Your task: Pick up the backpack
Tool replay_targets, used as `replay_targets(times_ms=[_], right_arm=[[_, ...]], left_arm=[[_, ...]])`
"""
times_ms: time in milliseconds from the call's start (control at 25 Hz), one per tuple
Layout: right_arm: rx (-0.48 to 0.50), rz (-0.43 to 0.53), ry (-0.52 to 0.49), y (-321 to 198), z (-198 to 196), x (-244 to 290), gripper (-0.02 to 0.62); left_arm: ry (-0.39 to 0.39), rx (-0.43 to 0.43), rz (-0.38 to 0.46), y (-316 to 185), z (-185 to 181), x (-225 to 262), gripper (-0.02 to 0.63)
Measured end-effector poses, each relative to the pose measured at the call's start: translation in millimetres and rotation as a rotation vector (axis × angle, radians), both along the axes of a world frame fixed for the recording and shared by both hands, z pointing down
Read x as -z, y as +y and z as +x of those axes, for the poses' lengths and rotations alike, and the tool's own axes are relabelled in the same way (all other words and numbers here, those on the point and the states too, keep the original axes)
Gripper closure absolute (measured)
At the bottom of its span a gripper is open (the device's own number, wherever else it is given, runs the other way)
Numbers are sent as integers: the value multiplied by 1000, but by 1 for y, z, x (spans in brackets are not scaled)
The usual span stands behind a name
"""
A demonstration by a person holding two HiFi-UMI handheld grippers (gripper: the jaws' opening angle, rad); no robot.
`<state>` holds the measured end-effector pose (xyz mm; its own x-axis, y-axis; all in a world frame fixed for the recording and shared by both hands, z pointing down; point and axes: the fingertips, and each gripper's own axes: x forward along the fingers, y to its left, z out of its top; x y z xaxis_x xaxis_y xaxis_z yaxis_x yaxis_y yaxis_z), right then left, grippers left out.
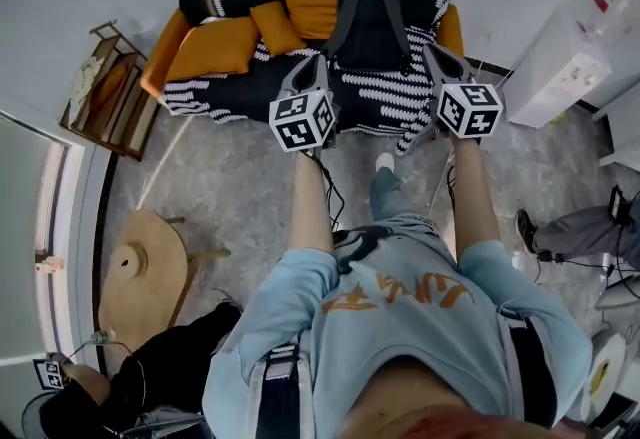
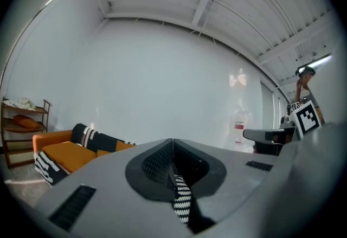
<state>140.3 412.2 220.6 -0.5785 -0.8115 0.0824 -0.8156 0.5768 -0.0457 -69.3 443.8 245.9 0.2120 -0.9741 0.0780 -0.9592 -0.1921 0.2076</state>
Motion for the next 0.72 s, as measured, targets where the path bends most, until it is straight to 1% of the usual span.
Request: replay_targets(times_ms=[120, 240, 360, 440, 520, 600, 720], right_arm=[[10, -33, 17, -39, 4, -19, 568], [-8, -84, 19, -80, 24, -45, 568], [-51, -167, 19, -121, 53, -74, 568], [-60, -210, 29, -152, 63, -95, 568], [-47, -246, 34, -189, 63, -114, 568], [-24, -283, 34, -226, 58, -129, 568], [-2, -318, -11, -281, 47, -140, 568]], left_arm=[[6, -37, -22, -43, 22, -18, 584], [25, -68, -63, -86, 41, -43, 584], [61, -83, -133, -121, 57, -78, 584], [83, -78, -191, -149, 62, -106, 584], [93, -66, -249, -186, 65, -130, 584], [81, -64, -294, -222, 69, -144, 584], [39, -82, -320, -273, 76, -147, 584]])
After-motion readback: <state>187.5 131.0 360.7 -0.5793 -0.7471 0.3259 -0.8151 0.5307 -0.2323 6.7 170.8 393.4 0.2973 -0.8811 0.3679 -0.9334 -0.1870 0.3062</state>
